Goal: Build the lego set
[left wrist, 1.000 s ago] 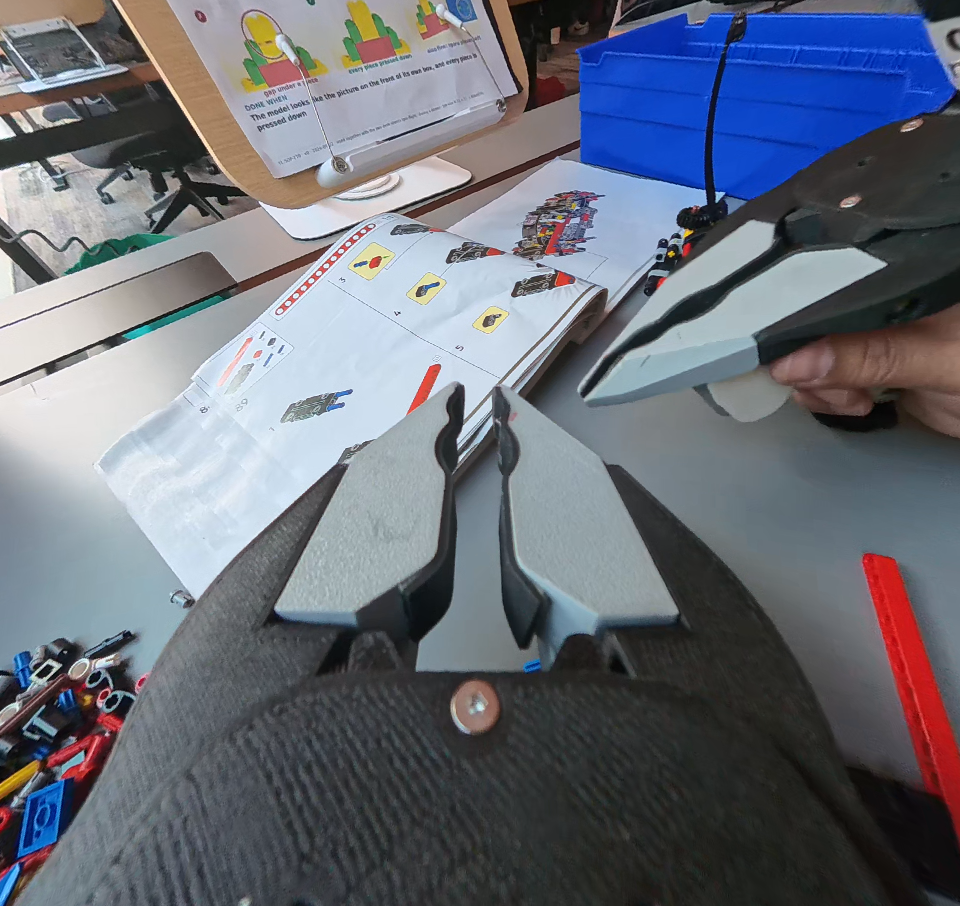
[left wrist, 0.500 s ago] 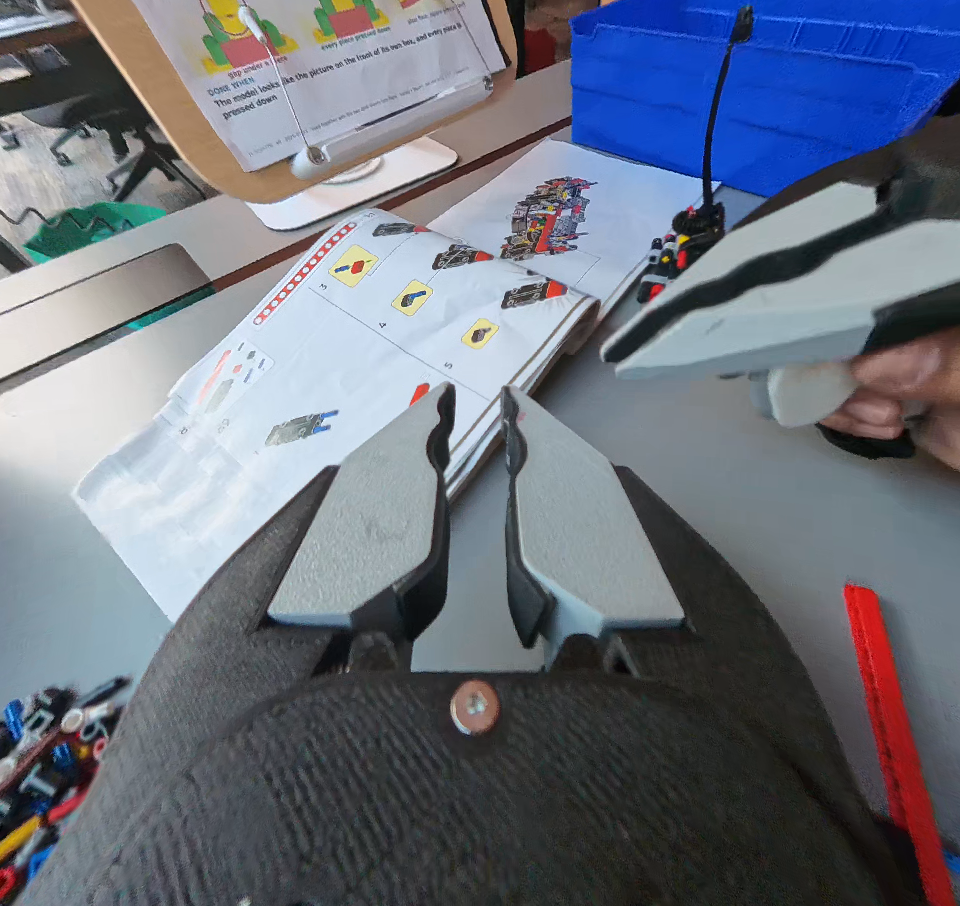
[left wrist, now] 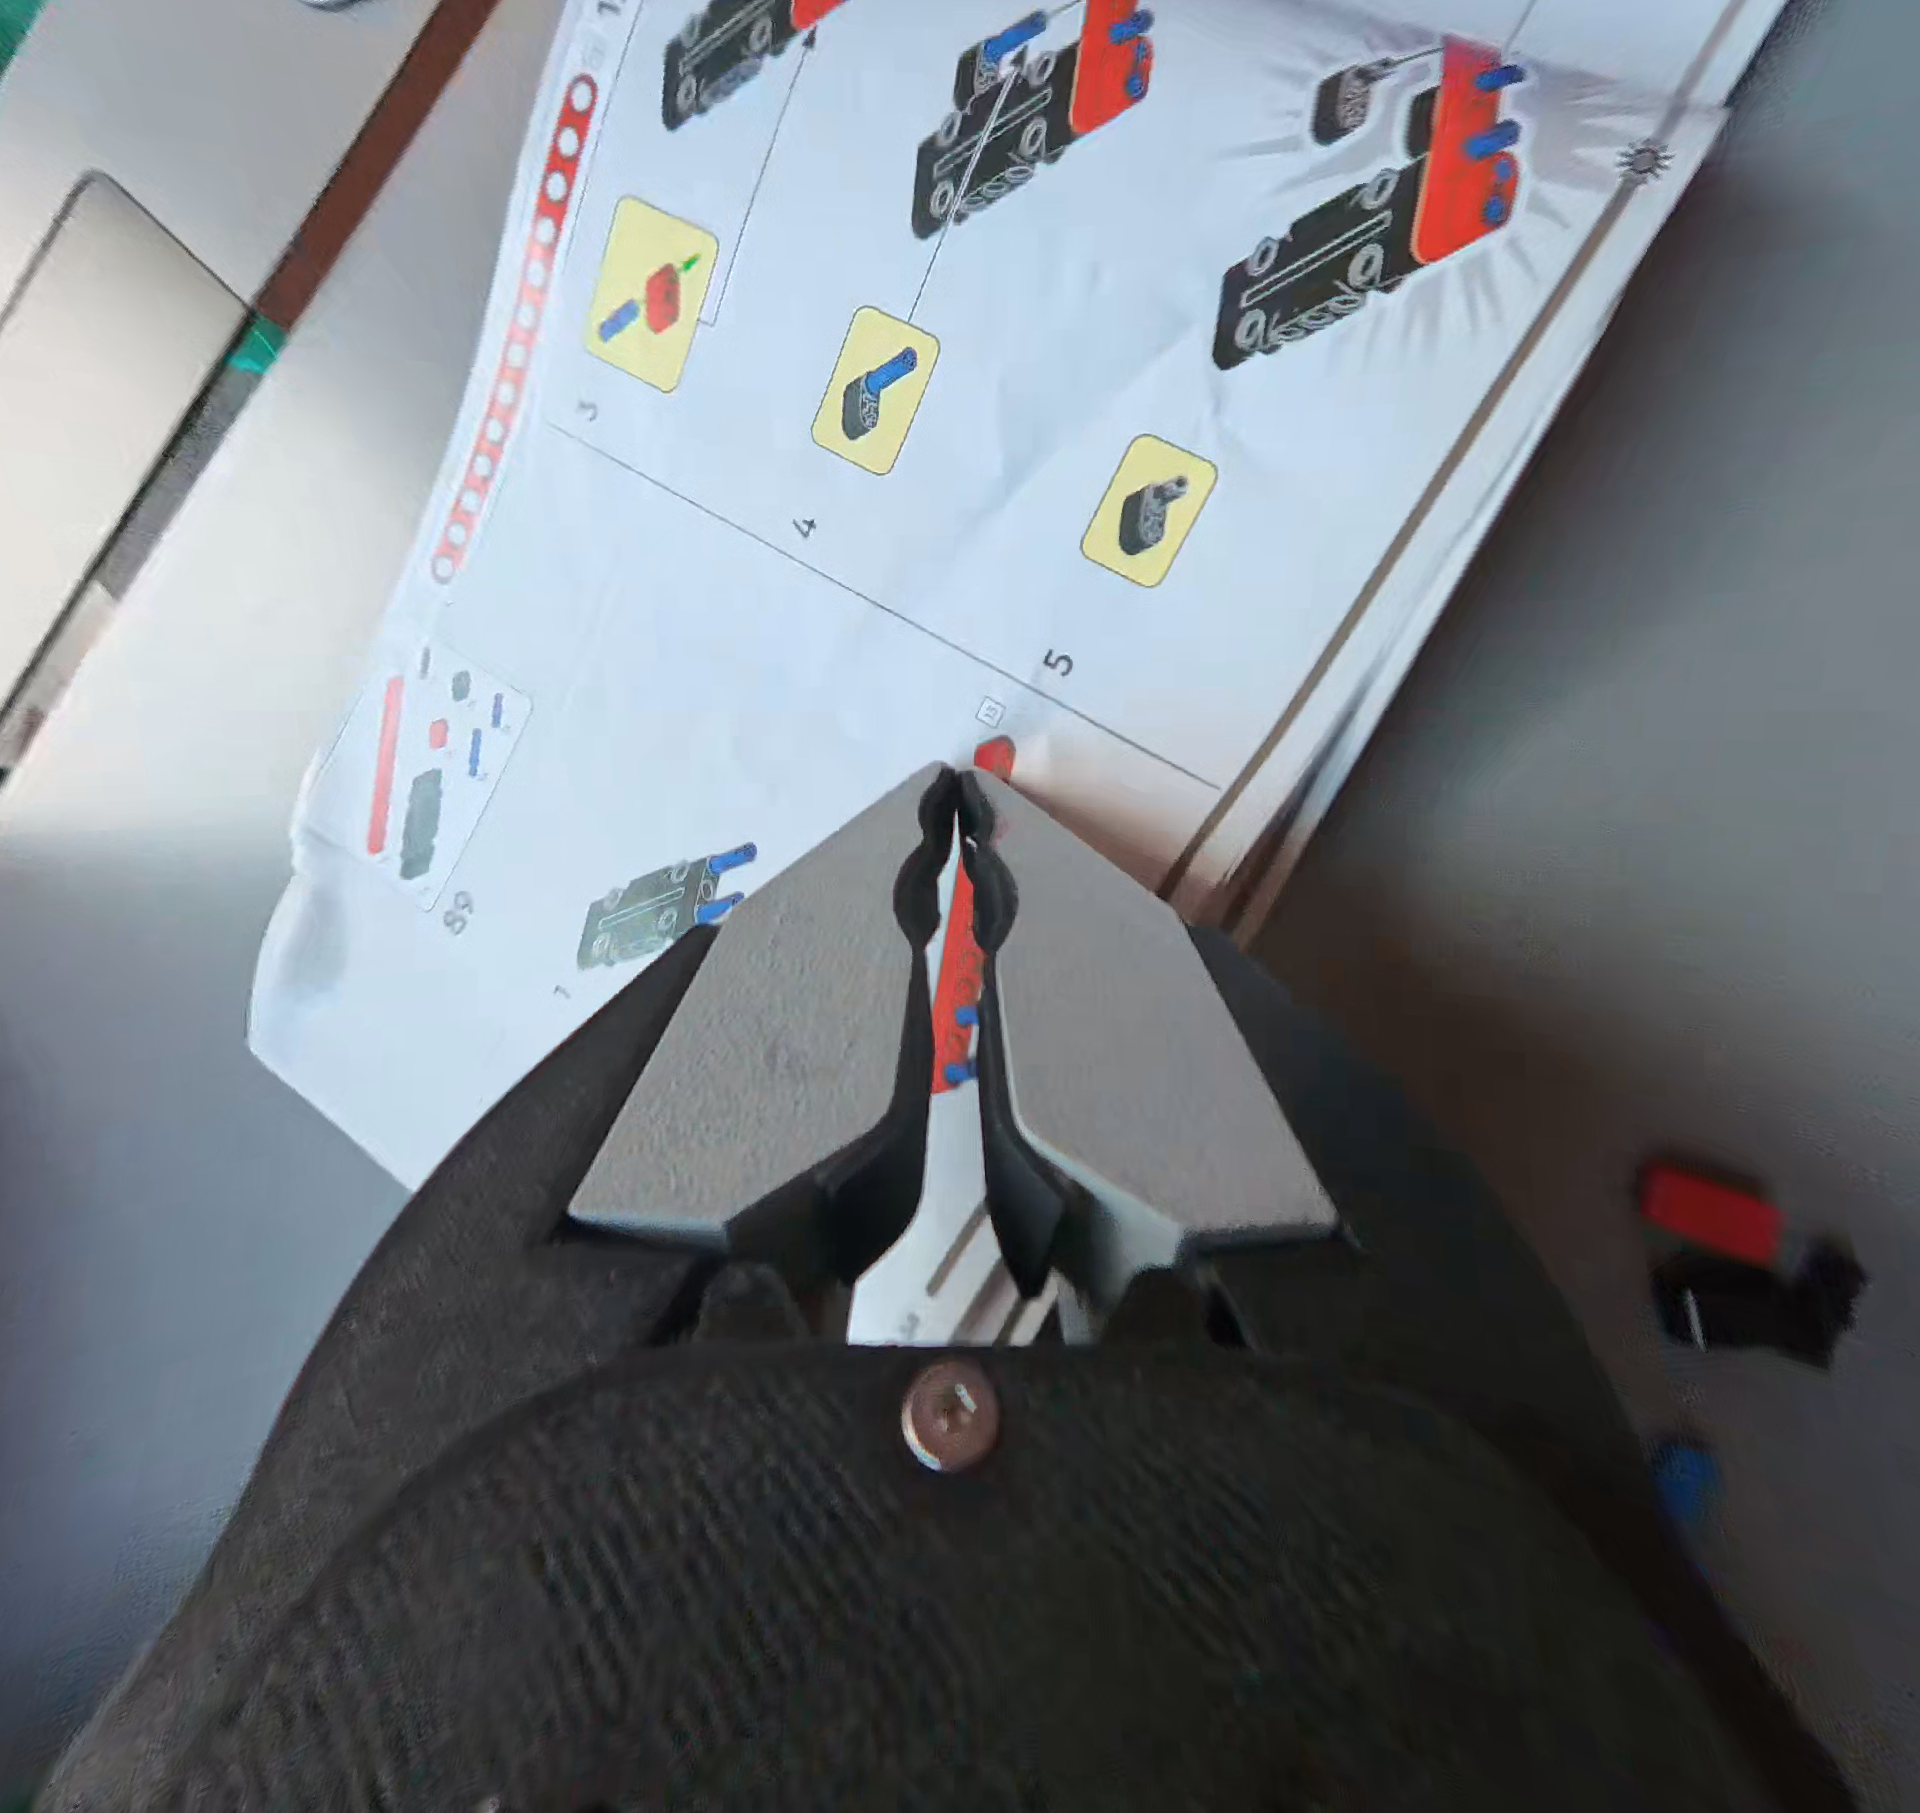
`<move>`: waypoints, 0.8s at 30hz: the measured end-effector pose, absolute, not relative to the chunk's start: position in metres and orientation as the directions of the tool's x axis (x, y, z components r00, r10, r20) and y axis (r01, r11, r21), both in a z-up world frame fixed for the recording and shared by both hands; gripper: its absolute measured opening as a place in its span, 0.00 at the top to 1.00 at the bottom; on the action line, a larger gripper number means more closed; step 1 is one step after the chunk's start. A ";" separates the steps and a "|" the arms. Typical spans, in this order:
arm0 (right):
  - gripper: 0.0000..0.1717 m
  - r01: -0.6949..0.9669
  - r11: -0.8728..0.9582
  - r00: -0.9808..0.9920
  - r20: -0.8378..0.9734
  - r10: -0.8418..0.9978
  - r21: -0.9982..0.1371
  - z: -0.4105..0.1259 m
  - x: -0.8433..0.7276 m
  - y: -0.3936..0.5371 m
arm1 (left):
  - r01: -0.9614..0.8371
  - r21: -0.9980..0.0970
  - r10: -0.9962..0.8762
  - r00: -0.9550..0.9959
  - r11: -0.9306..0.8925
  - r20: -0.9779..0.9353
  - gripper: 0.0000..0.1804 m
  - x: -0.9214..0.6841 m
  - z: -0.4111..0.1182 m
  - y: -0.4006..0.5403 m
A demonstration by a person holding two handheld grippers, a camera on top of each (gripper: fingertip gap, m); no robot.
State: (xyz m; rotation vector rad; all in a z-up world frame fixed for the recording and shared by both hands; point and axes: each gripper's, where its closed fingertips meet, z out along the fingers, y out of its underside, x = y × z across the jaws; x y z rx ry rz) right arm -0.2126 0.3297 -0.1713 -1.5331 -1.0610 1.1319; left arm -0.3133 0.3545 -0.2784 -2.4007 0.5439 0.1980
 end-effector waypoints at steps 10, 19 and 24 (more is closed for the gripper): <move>0.99 0.215 -0.229 0.257 -0.171 0.951 -0.949 -0.196 -0.216 0.340 | -0.352 -0.582 -0.291 0.936 -0.733 -0.199 1.00 -0.330 -0.279 0.331; 0.96 0.233 -0.241 0.232 -0.186 0.955 -0.942 -0.201 -0.219 0.337 | -0.347 -0.589 -0.271 0.938 -0.730 -0.216 1.00 -0.331 -0.279 0.330; 0.96 0.244 -0.225 0.206 -0.177 0.963 -0.943 -0.201 -0.222 0.332 | -0.373 -0.555 -0.274 0.927 -0.743 -0.255 1.00 -0.334 -0.278 0.327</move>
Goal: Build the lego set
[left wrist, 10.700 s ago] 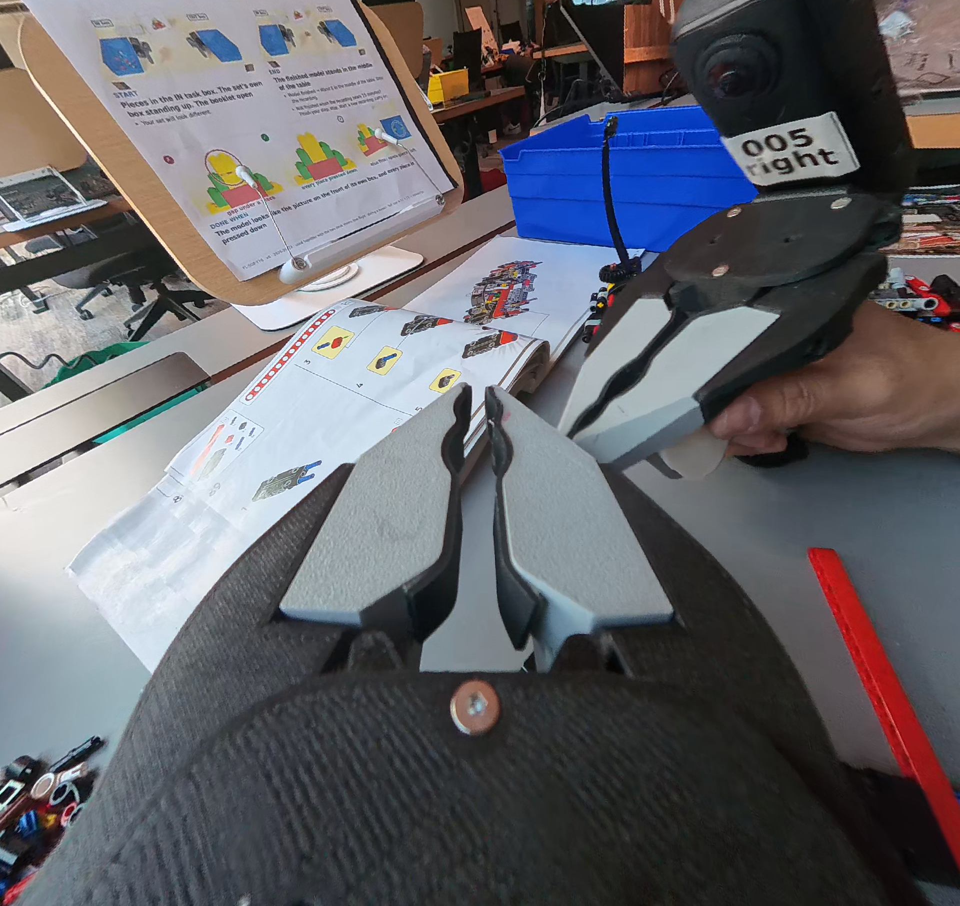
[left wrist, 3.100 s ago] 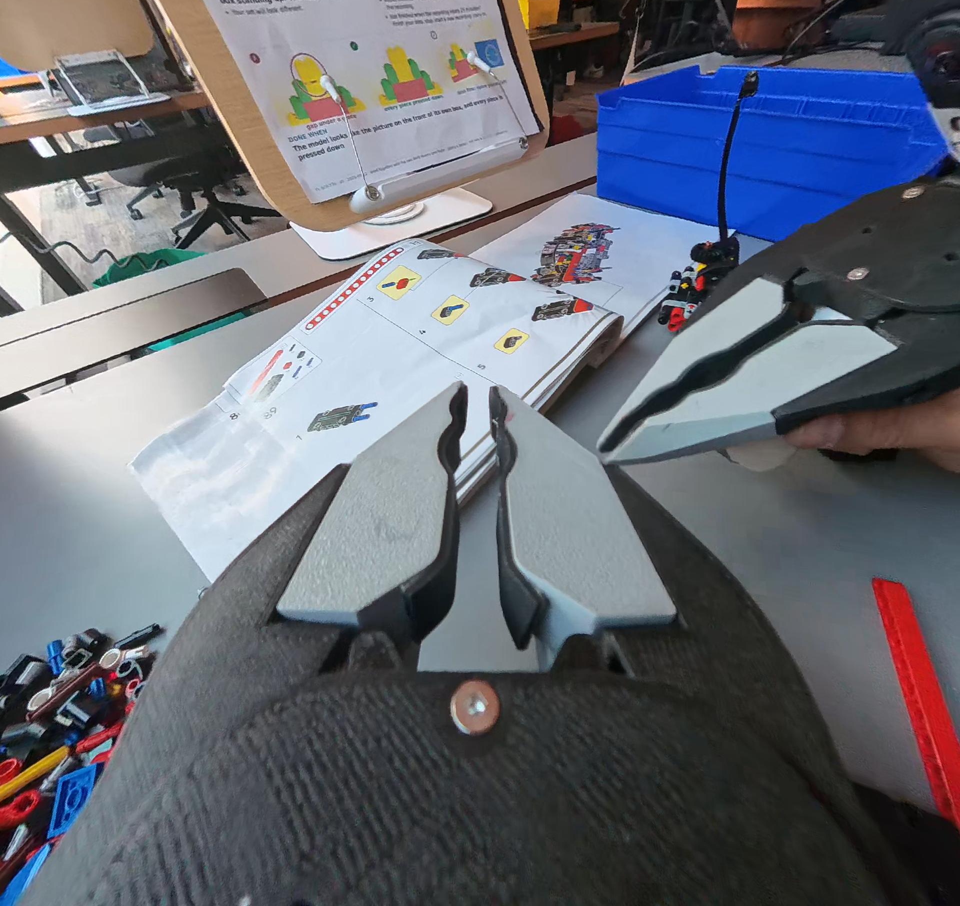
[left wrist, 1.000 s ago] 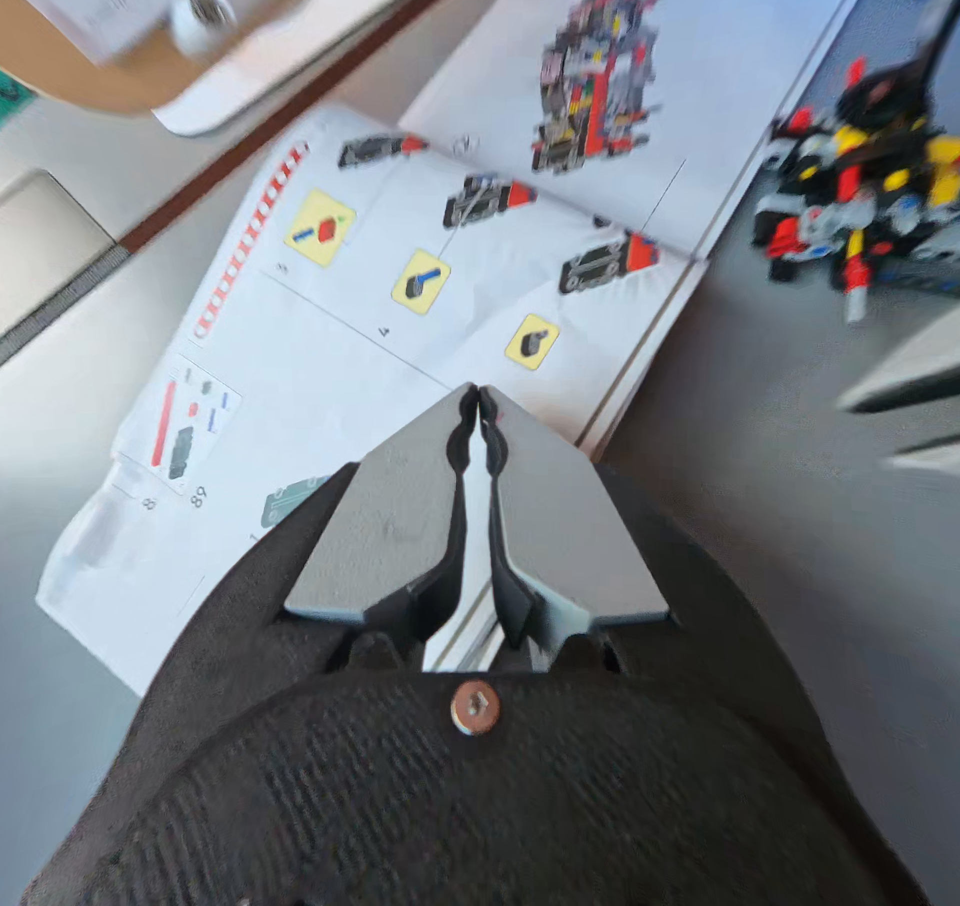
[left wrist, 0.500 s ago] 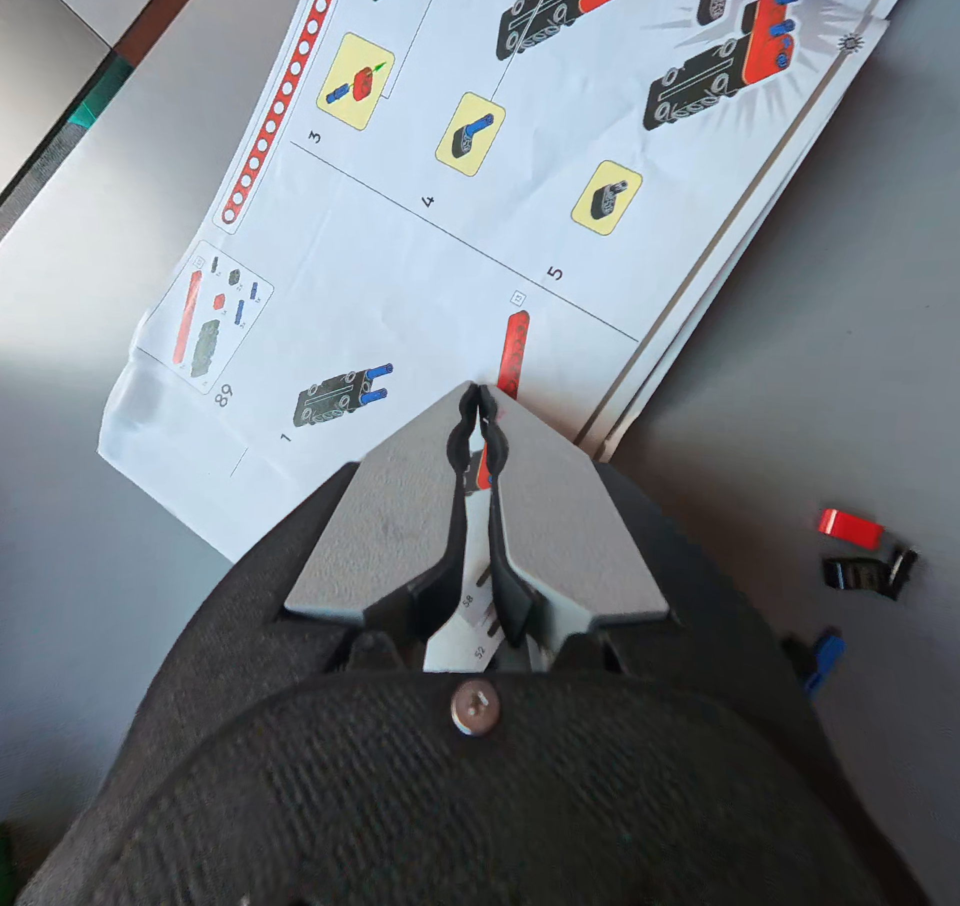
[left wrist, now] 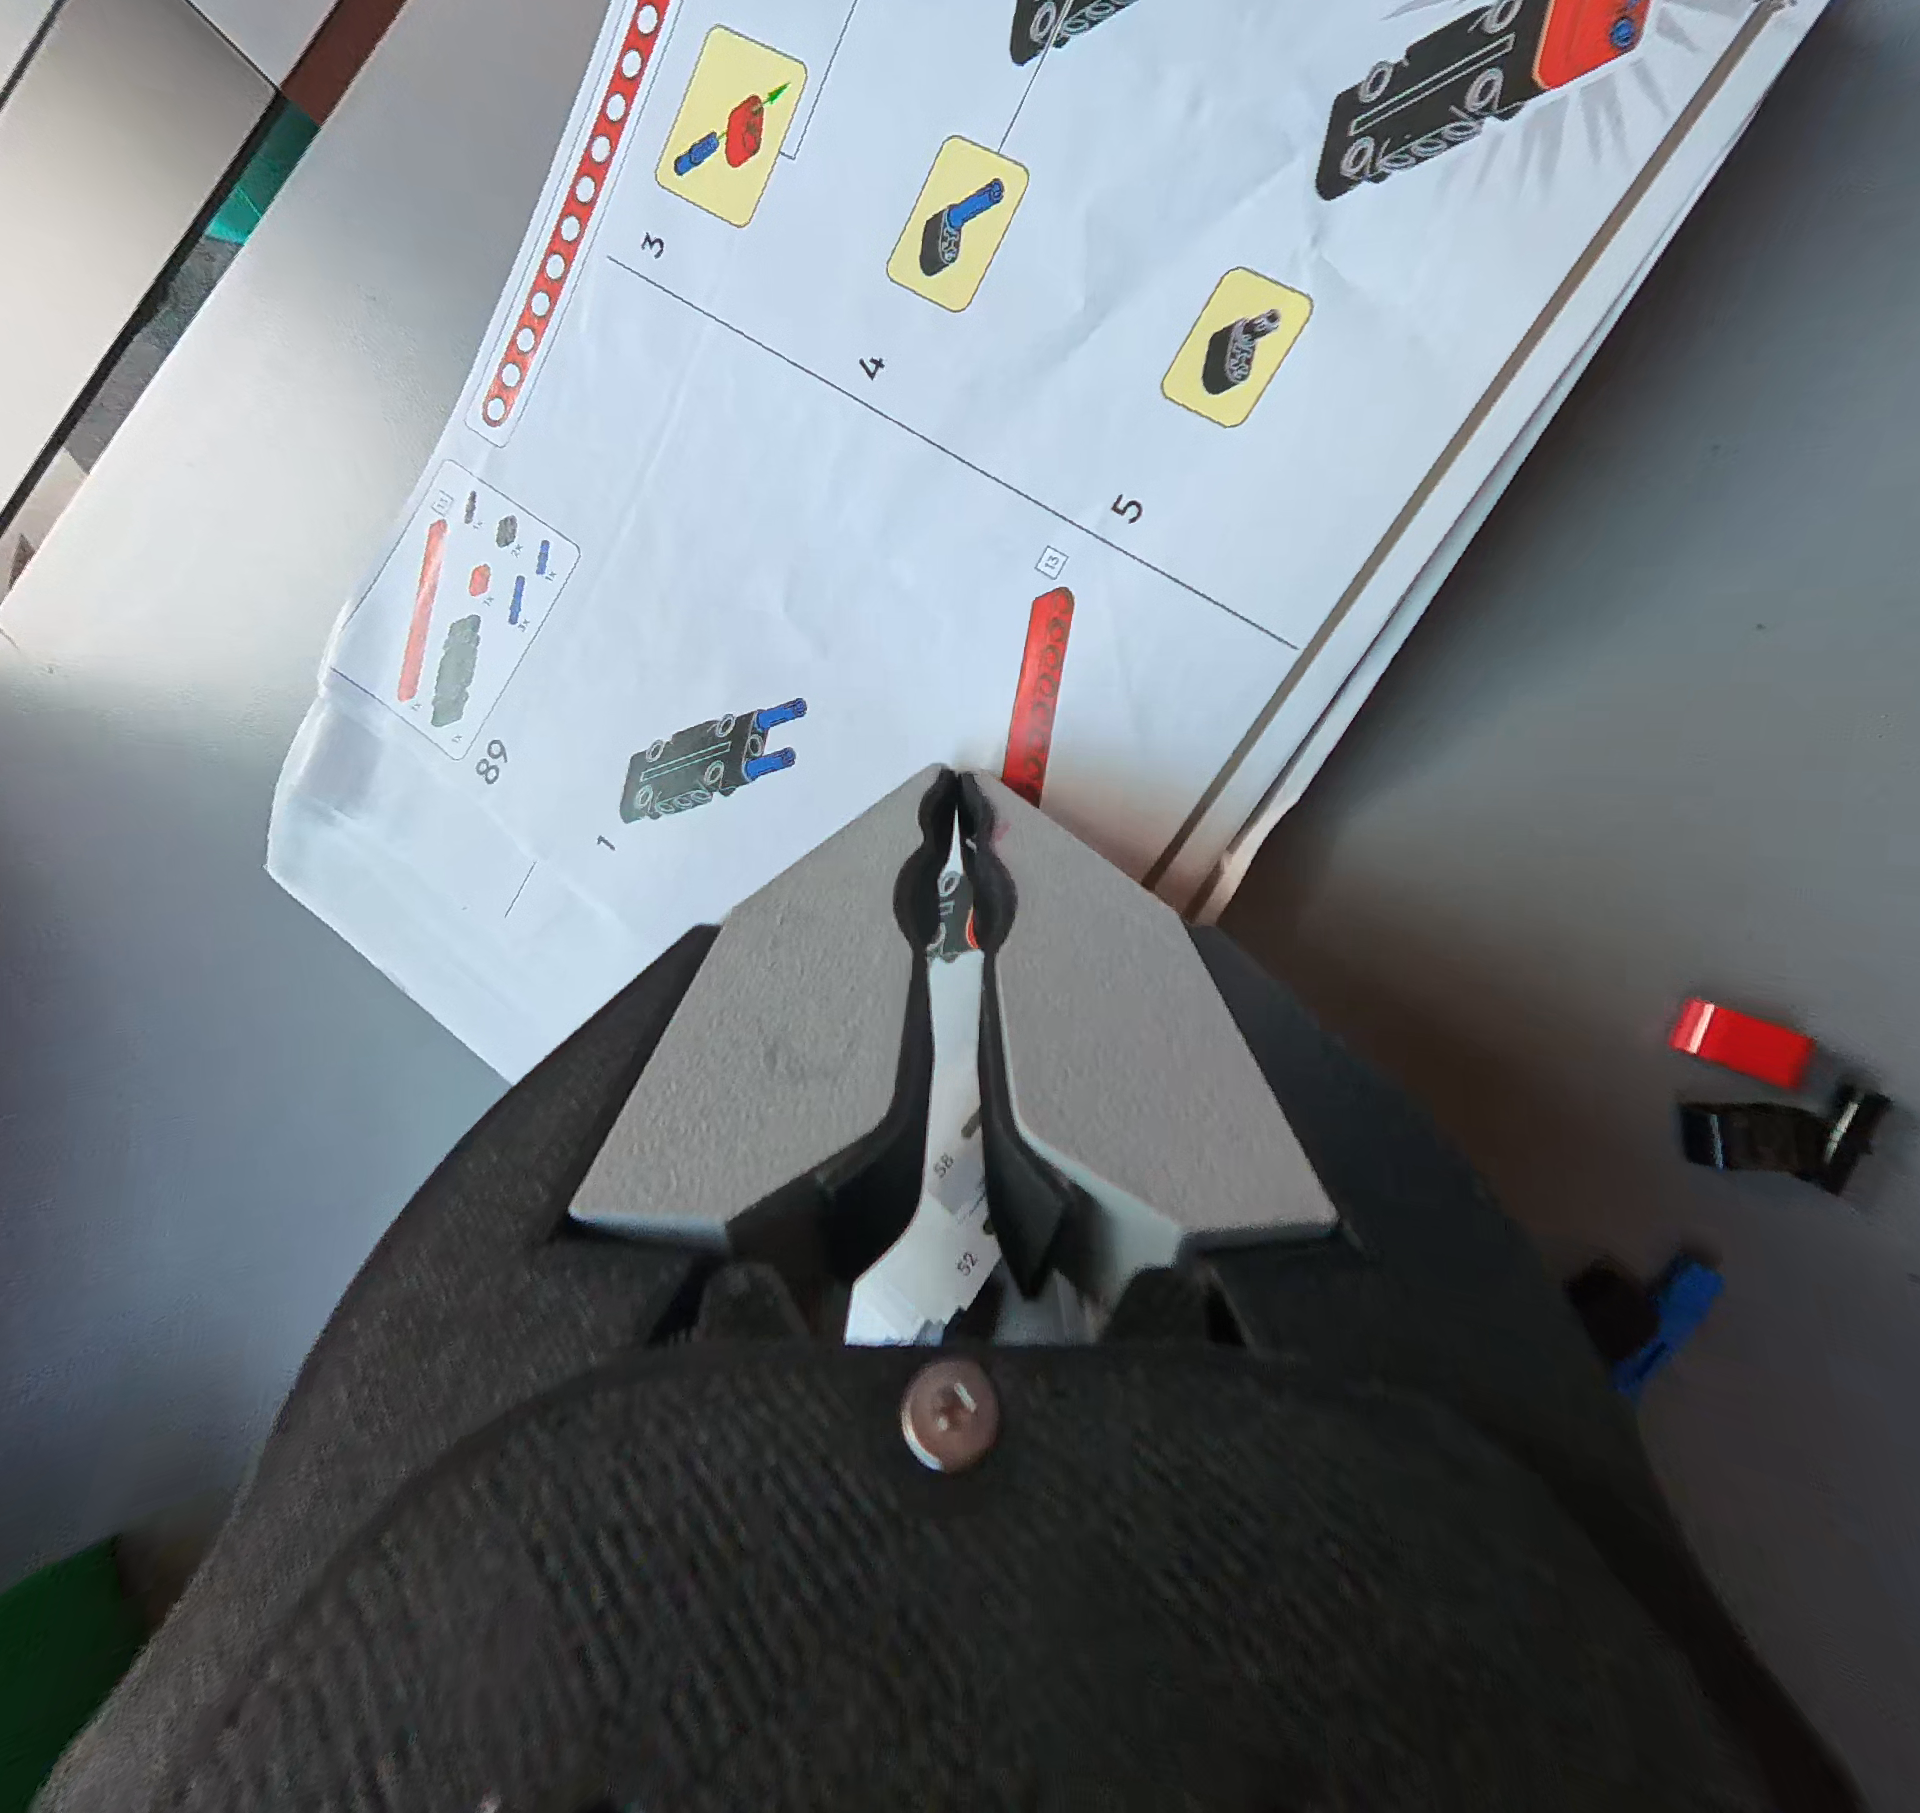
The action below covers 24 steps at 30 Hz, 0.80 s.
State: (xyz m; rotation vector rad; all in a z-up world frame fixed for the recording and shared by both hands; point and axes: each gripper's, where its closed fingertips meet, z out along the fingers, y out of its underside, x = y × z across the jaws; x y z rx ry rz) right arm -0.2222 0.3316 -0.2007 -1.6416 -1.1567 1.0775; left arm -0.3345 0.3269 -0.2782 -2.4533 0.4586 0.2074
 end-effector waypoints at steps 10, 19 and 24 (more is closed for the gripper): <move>0.97 0.235 -0.202 0.201 -0.156 0.967 -0.951 -0.197 -0.221 0.330 | -0.358 -0.516 -0.247 0.930 -0.778 -0.273 1.00 -0.341 -0.276 0.320; 0.97 0.236 -0.198 0.196 -0.154 0.969 -0.951 -0.197 -0.221 0.327 | -0.318 -0.571 -0.196 0.944 -0.757 -0.267 1.00 -0.345 -0.252 0.307; 0.97 0.242 -0.196 0.187 -0.153 0.970 -0.950 -0.198 -0.223 0.324 | -0.248 -0.691 -0.150 0.968 -0.679 -0.201 1.00 -0.336 -0.217 0.298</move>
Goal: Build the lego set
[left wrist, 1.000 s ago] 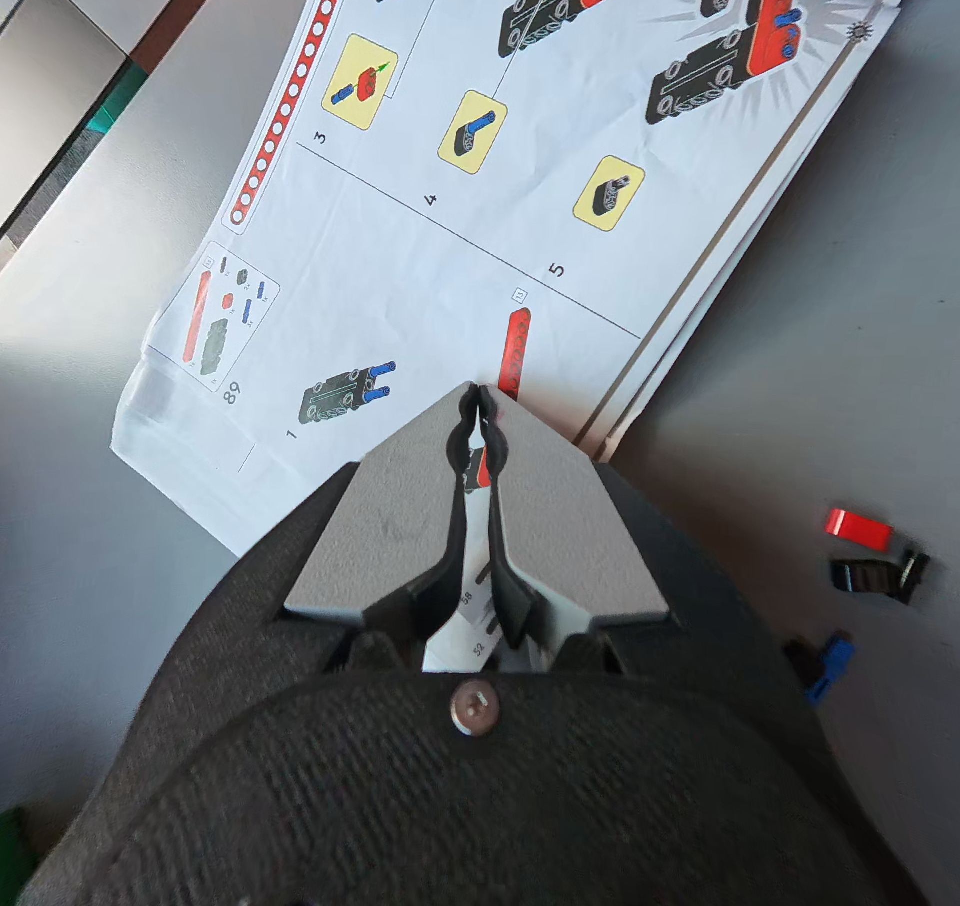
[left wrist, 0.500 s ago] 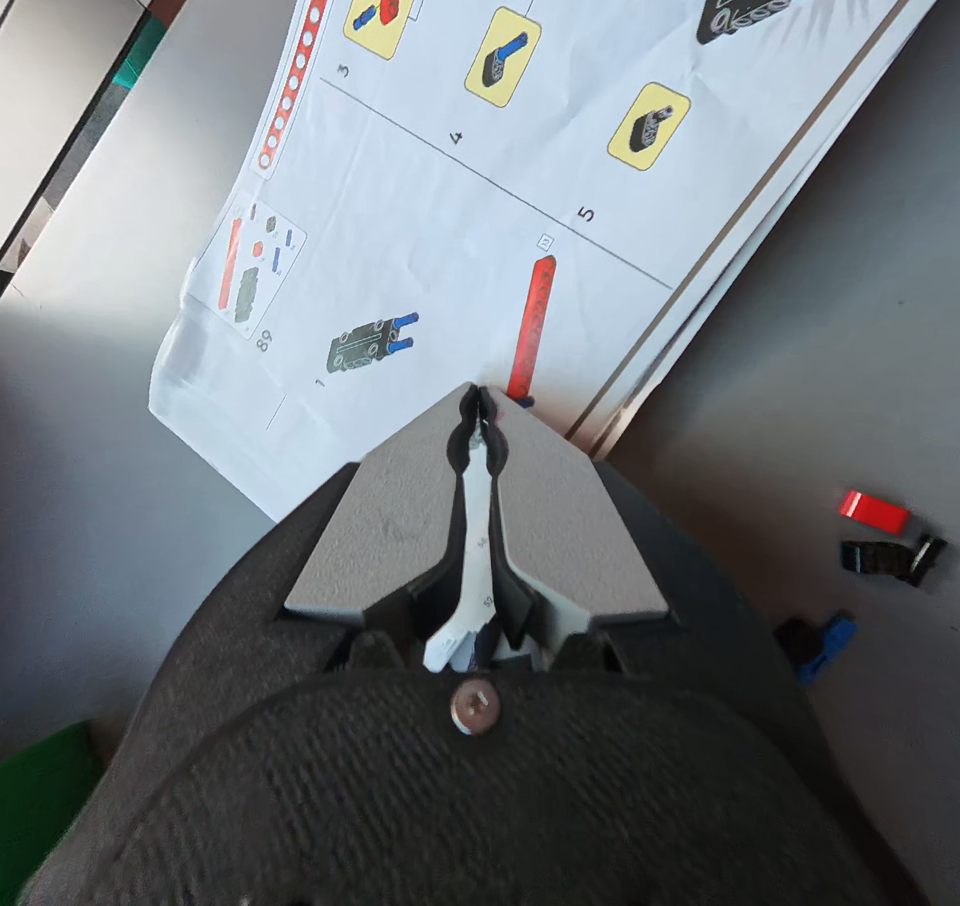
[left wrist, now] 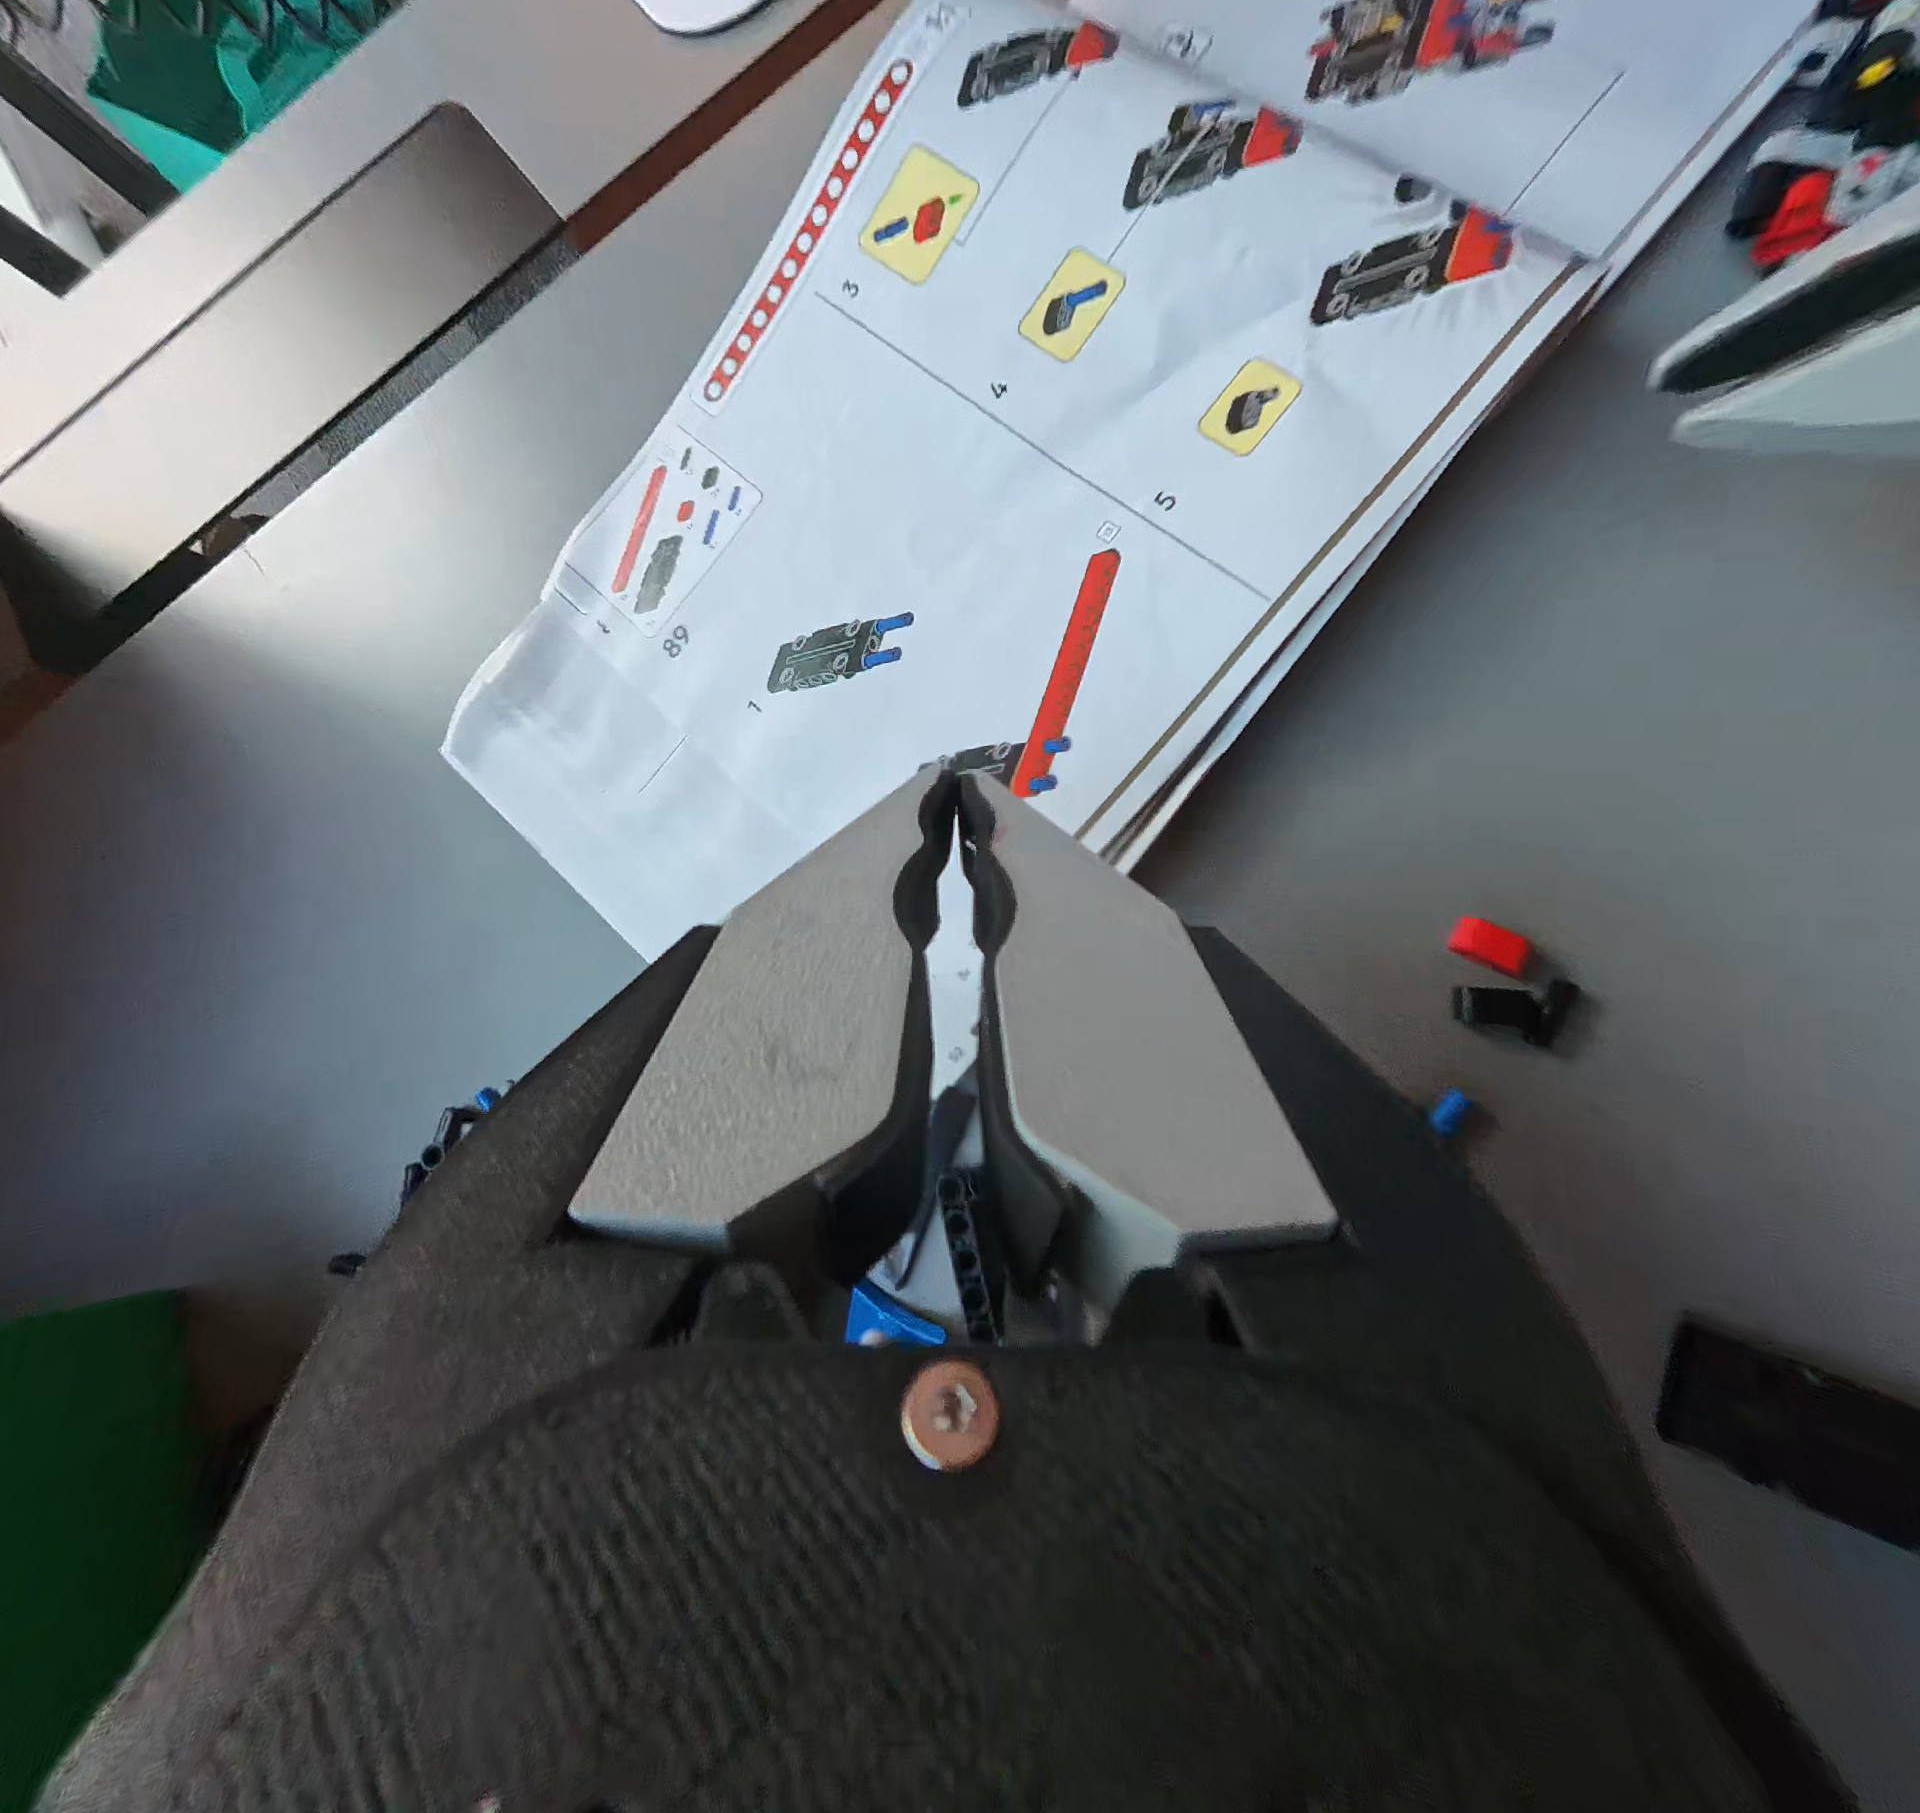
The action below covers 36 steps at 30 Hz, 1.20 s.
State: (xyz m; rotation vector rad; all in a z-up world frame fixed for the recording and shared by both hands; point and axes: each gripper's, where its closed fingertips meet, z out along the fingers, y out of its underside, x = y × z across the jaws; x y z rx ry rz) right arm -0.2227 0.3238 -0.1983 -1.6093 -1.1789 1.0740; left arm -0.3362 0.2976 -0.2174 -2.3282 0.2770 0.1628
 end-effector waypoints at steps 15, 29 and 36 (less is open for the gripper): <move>0.97 0.259 -0.208 0.173 -0.167 0.971 -0.943 -0.205 -0.226 0.322 | -0.150 -0.802 -0.169 0.984 -0.578 -0.063 0.96 -0.313 -0.198 0.265; 0.97 0.271 -0.169 0.084 -0.151 0.985 -0.948 -0.204 -0.232 0.305 | -0.186 -0.752 -0.249 0.968 -0.633 -0.029 0.95 -0.287 -0.215 0.212; 0.94 0.329 -0.114 0.053 -0.103 0.993 -0.937 -0.214 -0.235 0.292 | -0.170 -0.759 -0.266 0.964 -0.628 0.004 0.94 -0.263 -0.218 0.186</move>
